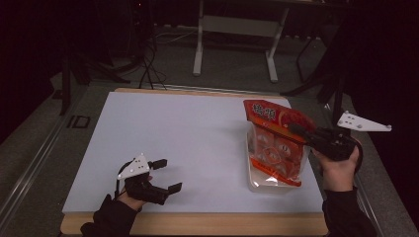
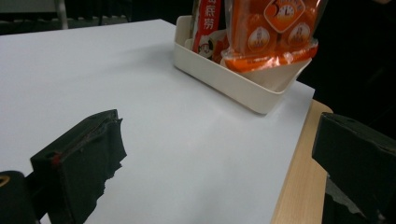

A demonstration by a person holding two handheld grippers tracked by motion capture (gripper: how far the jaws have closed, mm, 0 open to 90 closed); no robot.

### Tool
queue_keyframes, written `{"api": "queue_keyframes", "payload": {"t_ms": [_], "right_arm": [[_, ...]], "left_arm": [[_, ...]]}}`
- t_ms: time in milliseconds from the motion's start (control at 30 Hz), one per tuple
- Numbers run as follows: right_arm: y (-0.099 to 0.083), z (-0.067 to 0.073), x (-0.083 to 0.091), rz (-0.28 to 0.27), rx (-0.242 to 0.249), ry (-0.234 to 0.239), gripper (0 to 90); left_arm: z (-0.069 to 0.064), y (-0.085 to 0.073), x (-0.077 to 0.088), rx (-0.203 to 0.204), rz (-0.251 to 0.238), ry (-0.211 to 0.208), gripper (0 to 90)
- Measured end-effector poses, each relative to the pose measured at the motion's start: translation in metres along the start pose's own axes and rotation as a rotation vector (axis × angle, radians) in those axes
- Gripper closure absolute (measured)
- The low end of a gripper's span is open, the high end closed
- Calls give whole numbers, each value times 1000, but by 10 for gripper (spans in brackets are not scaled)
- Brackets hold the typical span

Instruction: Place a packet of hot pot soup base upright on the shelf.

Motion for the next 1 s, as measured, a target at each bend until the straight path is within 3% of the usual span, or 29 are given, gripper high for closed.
{"api": "queue_keyframes", "payload": {"t_ms": [400,600,733,800,900,1000], "right_arm": [[-12,1,-8,-10,-51,21,900],[-19,-3,-8,-11,-92,13,900],[-33,-6,-13,23,-102,-3,900],[-41,-8,-16,33,-131,2,900],[-47,-11,-17,13,-160,-2,900],[-49,-12,-15,4,-156,-23,900]], "left_arm": [[4,-4,-1,23,0,6,21],[6,-6,-1,33,1,12,21],[7,-7,-2,36,1,12,21],[7,-7,-2,36,5,12,21],[8,-8,-2,40,7,13,21],[9,-9,-3,42,11,13,21]]}}
Point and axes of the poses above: each handheld gripper's, and its own axes: x roughly backward along the jaws, y roughly out of its top, z roughly to its left, the point moved 5 cm from there along -x, roughly forward along the jaws, and after that the axes turned 12 degrees about -y, right-handed, at the moved point
